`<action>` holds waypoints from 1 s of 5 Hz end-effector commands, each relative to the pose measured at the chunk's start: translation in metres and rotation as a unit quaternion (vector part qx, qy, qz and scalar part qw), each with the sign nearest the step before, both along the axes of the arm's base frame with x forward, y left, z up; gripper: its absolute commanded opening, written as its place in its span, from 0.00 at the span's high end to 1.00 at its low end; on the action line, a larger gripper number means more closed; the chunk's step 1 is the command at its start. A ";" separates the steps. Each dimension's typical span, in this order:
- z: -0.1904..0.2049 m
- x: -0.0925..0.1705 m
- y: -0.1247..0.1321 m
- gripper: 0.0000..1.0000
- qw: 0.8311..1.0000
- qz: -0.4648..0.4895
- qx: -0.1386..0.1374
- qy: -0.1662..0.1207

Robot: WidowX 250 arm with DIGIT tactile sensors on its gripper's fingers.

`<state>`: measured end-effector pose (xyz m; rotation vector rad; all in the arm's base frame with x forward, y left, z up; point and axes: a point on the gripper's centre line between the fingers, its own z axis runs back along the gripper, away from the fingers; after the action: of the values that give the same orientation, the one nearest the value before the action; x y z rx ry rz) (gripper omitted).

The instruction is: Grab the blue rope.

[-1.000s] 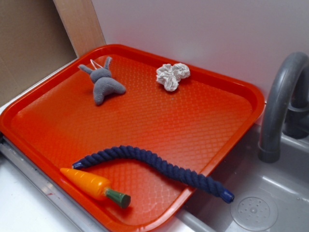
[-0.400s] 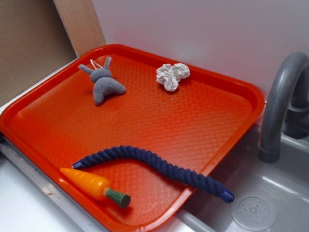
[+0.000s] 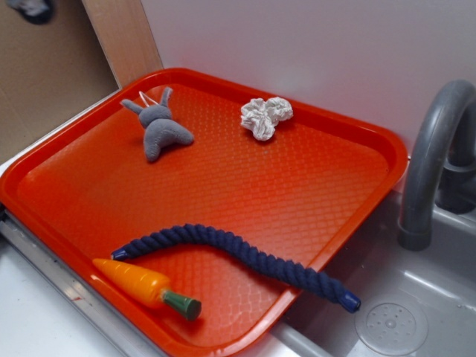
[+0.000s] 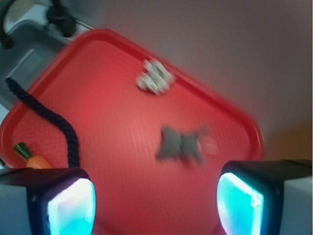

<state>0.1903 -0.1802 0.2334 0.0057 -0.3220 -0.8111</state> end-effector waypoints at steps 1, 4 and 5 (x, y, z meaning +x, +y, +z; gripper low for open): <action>-0.033 -0.011 -0.085 0.00 0.978 -0.205 -0.032 -0.007; -0.113 -0.035 -0.116 0.00 0.958 -0.273 0.004 0.091; -0.136 -0.045 -0.123 0.00 0.951 -0.282 0.033 0.119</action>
<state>0.1658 -0.3004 0.0720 -0.0981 0.0168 -1.3642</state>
